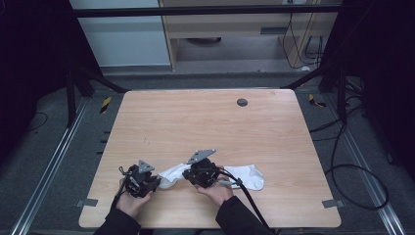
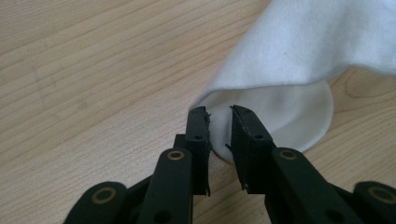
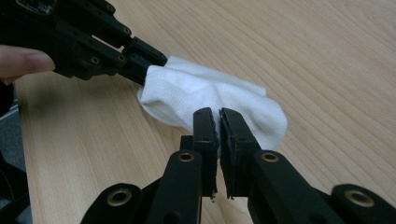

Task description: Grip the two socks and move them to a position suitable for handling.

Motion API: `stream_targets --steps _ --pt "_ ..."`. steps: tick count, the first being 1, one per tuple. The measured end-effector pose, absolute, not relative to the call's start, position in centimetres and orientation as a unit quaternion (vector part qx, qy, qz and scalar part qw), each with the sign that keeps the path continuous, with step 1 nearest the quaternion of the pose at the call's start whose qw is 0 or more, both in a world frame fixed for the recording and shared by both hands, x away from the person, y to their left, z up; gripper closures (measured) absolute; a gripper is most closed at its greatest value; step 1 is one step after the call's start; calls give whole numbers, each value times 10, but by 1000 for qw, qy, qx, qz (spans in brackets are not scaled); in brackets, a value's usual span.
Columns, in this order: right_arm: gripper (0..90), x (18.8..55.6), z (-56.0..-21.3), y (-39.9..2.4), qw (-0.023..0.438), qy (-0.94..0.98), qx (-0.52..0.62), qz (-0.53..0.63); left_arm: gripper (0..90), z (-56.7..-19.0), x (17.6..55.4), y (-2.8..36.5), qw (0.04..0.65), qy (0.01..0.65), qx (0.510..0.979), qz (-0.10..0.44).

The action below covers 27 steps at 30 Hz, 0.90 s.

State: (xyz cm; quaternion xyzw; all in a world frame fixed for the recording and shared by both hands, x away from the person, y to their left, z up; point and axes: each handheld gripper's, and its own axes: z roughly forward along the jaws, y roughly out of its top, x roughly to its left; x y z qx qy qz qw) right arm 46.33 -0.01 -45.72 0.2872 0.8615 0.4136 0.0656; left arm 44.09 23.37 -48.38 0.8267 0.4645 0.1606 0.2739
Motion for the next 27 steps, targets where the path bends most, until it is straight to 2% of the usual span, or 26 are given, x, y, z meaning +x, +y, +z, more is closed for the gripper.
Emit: stream_targets --steps 8,27 --pt "852 462 -452 -3 70 851 303 424 891 -483 444 234 275 457 830 161" --pt "850 475 -457 -10 89 815 386 422 894 -482 451 232 277 429 846 153"
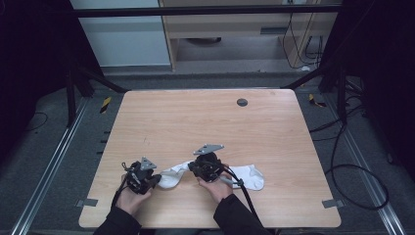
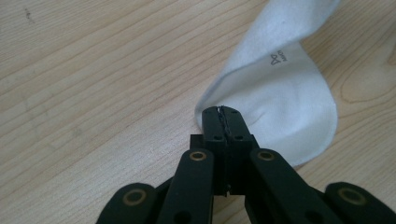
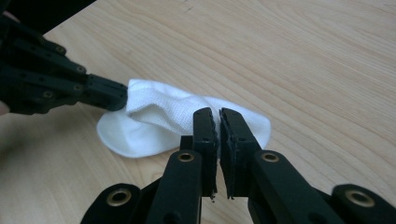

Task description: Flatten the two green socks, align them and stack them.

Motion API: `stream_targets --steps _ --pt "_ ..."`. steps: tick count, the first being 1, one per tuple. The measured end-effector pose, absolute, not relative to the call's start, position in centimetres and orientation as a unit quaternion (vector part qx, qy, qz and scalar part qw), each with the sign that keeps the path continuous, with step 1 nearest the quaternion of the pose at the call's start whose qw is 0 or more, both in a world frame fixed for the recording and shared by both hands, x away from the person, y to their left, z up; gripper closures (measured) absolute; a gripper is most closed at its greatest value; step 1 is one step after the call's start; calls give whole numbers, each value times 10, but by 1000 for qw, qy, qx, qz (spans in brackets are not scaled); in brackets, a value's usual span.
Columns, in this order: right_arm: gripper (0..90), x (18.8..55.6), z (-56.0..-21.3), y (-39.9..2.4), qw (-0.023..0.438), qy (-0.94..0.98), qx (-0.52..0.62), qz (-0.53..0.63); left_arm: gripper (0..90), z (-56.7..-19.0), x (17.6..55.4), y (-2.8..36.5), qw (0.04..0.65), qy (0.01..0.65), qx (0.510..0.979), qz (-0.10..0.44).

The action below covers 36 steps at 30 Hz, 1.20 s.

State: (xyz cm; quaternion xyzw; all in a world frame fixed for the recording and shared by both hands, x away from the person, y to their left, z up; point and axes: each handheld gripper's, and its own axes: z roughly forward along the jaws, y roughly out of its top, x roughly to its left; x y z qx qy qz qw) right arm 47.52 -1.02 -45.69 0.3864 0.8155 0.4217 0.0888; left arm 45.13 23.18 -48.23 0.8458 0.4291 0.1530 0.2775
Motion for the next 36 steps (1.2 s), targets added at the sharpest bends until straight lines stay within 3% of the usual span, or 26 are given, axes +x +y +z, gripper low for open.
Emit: stream_targets --steps 7,19,27,36 --pt "849 481 -458 -13 89 799 420 422 862 -483 452 233 279 431 844 156" --pt "836 501 -472 -4 126 791 433 413 893 -483 452 230 270 421 850 163" --pt "708 509 -472 -5 161 784 414 434 882 -484 452 231 273 426 847 164" --pt "641 516 -473 -6 170 803 392 415 679 -475 448 237 300 450 821 185"
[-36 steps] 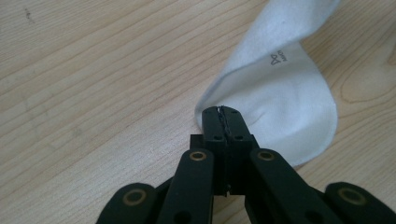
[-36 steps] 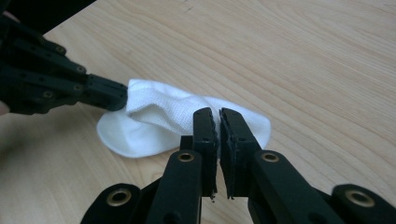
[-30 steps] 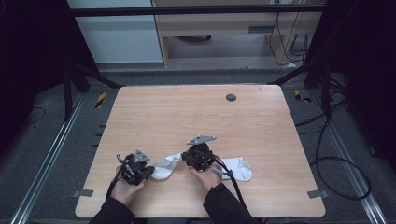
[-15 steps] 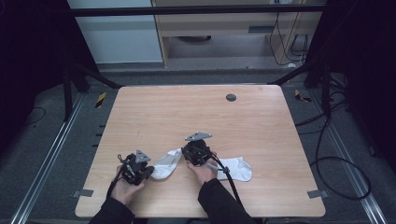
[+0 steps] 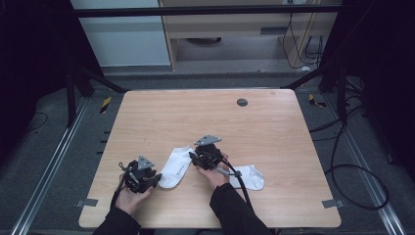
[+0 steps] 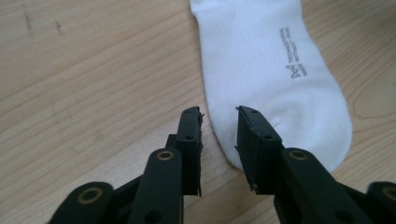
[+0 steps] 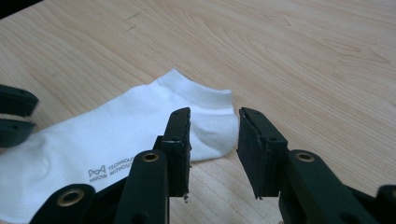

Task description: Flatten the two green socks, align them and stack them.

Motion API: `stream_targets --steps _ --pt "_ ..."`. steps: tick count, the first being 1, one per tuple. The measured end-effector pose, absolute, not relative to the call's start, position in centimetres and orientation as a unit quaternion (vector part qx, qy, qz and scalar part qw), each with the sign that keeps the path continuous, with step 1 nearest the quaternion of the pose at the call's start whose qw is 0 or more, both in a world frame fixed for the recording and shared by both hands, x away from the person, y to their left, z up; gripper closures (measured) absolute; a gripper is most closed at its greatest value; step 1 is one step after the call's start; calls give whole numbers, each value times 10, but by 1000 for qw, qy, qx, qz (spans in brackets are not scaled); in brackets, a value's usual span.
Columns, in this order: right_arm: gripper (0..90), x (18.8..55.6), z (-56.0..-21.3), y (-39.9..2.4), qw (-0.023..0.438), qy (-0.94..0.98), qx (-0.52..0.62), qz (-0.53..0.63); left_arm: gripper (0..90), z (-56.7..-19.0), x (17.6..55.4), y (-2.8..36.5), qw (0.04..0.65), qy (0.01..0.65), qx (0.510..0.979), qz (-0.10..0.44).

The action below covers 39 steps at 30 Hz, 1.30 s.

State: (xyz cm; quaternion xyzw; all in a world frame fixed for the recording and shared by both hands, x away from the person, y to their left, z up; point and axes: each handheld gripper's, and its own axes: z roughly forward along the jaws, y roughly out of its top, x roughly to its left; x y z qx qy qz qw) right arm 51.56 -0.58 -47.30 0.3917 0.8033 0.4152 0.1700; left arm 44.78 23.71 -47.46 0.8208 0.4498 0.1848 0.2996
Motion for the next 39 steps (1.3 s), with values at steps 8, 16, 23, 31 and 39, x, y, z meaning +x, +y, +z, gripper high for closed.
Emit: stream_targets --steps 8,16,23,31,39 --pt "668 526 -480 -1 162 811 397 397 653 -475 434 232 291 461 821 172" --pt "697 535 -494 5 151 809 411 393 743 -483 438 230 274 461 829 158" --pt "788 536 -498 6 152 816 405 384 799 -483 439 230 269 464 829 158" --pt "873 534 -498 6 135 822 408 373 858 -482 441 228 260 467 829 162" --pt "874 510 -479 -9 134 822 392 390 891 -476 446 230 268 468 824 174"
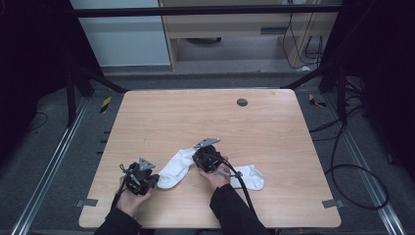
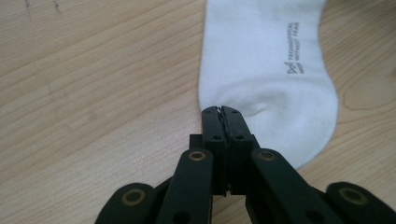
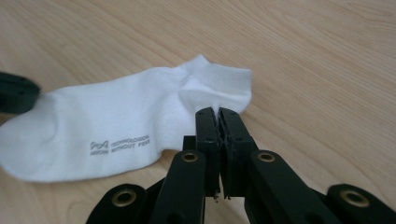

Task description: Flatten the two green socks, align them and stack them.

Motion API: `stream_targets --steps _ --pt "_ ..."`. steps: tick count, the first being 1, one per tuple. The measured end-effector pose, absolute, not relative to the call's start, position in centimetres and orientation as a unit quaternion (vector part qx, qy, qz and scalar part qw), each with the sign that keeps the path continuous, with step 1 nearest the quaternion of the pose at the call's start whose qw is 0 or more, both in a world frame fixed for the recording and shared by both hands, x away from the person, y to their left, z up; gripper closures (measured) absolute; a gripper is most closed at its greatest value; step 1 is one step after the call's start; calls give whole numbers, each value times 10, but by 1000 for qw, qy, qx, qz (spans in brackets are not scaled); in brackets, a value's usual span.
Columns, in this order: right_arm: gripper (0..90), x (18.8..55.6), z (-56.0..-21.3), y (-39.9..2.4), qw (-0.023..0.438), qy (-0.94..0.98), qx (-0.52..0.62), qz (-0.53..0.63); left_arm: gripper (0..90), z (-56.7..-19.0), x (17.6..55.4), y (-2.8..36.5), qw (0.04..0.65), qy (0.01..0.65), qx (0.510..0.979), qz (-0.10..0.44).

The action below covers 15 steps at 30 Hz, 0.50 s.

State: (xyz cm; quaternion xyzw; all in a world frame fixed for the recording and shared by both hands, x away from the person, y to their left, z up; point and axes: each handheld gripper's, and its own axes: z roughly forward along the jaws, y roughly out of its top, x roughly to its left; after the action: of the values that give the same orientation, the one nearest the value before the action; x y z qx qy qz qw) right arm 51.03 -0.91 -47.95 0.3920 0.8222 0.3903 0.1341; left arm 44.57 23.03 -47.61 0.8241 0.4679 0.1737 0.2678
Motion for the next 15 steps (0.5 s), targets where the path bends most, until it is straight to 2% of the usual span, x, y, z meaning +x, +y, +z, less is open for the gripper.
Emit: stream_targets --steps 15 --pt "871 474 -485 -21 106 833 396 372 896 -474 471 232 271 467 818 198"
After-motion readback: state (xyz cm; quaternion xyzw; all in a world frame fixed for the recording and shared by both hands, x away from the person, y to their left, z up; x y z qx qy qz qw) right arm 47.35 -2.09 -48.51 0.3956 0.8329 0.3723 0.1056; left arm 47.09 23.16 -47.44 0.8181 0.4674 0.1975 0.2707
